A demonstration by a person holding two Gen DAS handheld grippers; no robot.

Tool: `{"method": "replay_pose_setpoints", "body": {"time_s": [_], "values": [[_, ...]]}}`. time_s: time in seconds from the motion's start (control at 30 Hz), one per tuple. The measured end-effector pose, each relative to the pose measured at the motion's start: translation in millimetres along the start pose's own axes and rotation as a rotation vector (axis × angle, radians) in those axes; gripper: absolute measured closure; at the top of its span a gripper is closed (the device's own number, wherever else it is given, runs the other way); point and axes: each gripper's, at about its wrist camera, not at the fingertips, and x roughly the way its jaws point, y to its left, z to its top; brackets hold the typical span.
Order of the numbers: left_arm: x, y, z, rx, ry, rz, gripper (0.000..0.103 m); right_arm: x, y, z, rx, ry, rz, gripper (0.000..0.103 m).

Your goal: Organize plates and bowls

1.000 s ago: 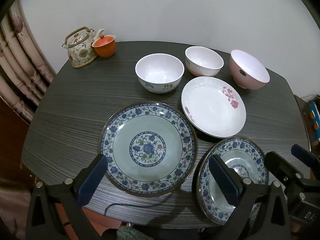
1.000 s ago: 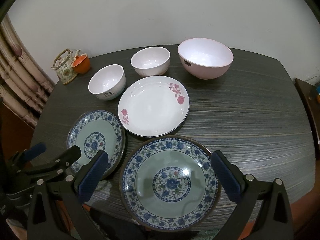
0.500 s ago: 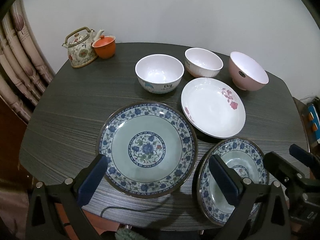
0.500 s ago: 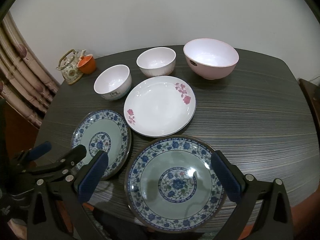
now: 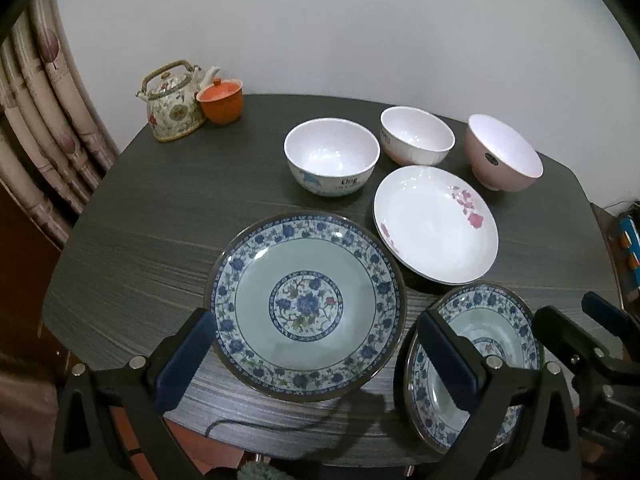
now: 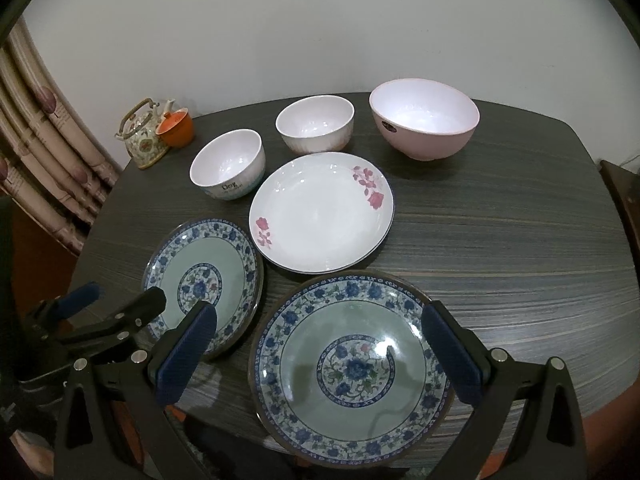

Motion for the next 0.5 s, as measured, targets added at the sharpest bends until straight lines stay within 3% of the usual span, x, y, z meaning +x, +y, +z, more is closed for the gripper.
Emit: {"method": "replay_pose_setpoints", "body": {"time_s": [0.5], "values": [[1.3,10.0,-8.0,-0.003,-0.051,0.035,0.000,-0.7,5.9,-7.2,-0.036,-0.075,0.017,0.002]]}}
